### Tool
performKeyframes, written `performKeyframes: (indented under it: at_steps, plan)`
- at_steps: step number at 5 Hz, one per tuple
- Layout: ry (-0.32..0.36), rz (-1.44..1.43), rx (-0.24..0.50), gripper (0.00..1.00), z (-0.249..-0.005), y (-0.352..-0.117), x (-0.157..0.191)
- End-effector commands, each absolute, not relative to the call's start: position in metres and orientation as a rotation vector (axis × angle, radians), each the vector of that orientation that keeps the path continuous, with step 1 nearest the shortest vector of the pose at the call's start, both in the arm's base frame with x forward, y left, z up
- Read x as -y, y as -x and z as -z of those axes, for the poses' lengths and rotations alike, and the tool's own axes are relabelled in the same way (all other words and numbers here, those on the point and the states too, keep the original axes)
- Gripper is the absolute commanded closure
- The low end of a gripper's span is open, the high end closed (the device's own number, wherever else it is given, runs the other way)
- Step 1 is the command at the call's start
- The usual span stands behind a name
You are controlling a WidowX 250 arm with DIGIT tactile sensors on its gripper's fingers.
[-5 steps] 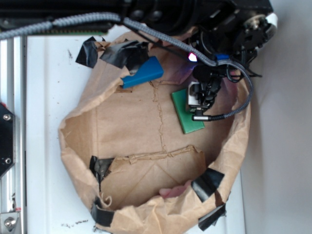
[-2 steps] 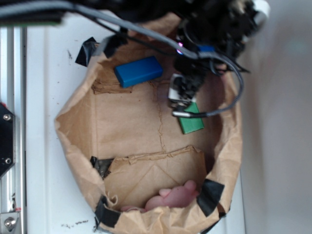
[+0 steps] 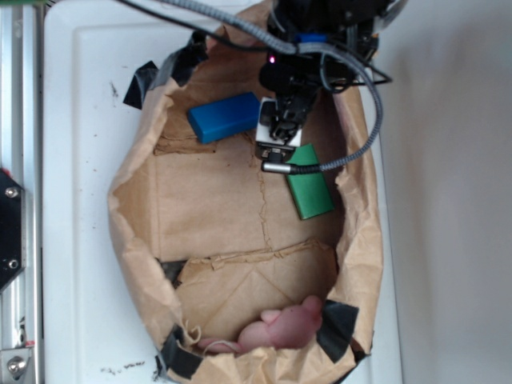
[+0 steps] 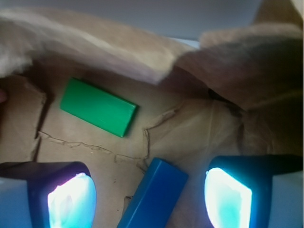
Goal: Grab the blue block.
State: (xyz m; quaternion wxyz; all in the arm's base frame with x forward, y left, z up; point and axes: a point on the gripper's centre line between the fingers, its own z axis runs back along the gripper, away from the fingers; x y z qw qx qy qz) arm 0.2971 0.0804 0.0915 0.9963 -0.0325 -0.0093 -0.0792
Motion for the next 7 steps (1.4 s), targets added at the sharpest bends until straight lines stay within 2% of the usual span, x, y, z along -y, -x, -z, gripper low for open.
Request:
performKeyframes:
  at_steps: [1,3,4,5,6,7]
  plan:
    - [0.053,0.092,0.087,0.0,-0.083,-0.28,-0.098]
    - [0.065,0.047,0.082,0.0,-0.08,-0.279,-0.1]
    - [0.057,0.017,0.059,0.0,-0.079,-0.279,-0.1]
    - [0.049,0.025,0.001,0.0,-0.075,-0.276,-0.1]
    - [0.037,0.051,-0.033,0.0,-0.058,-0.279,-0.098]
    - [0.02,0.041,-0.024,0.0,-0.033,-0.281,-0.094]
